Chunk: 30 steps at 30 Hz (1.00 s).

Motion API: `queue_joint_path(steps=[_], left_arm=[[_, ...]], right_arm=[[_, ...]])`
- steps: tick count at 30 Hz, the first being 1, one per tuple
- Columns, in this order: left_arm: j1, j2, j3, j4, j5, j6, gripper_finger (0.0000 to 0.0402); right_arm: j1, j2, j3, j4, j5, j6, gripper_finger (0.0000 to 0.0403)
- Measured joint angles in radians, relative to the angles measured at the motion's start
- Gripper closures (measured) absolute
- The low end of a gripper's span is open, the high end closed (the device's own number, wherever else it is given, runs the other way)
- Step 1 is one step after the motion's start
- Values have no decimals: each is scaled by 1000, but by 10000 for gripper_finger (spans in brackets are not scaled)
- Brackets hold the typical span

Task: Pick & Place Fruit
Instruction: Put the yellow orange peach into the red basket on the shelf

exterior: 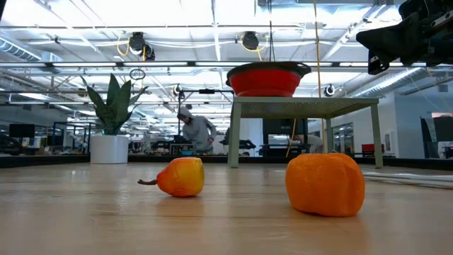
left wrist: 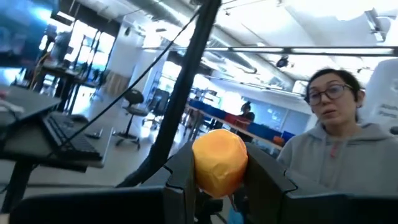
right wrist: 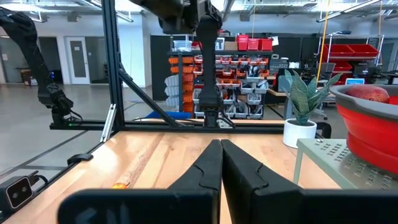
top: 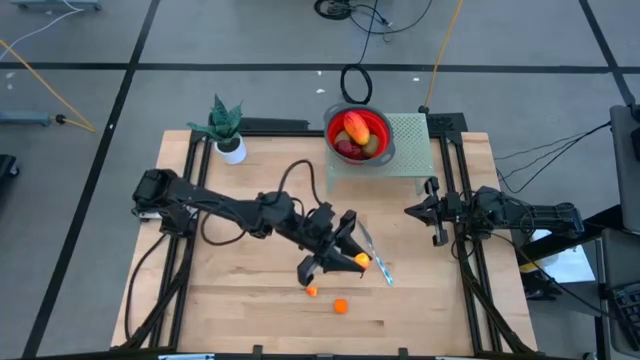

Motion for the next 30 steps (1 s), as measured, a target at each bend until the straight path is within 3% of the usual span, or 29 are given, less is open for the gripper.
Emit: queue_joint_path(steps=[13,25,30], left_arm=[[-24,1,0,51,-6,-21,305],[-24,0,0,139,-460,-490,304],[-24,0,0,144,-545,-613,304]], right_arm=[[0,0,0,0,0,0,403],[0,0,0,0,0,0,403],[0,0,0,0,0,0,403]])
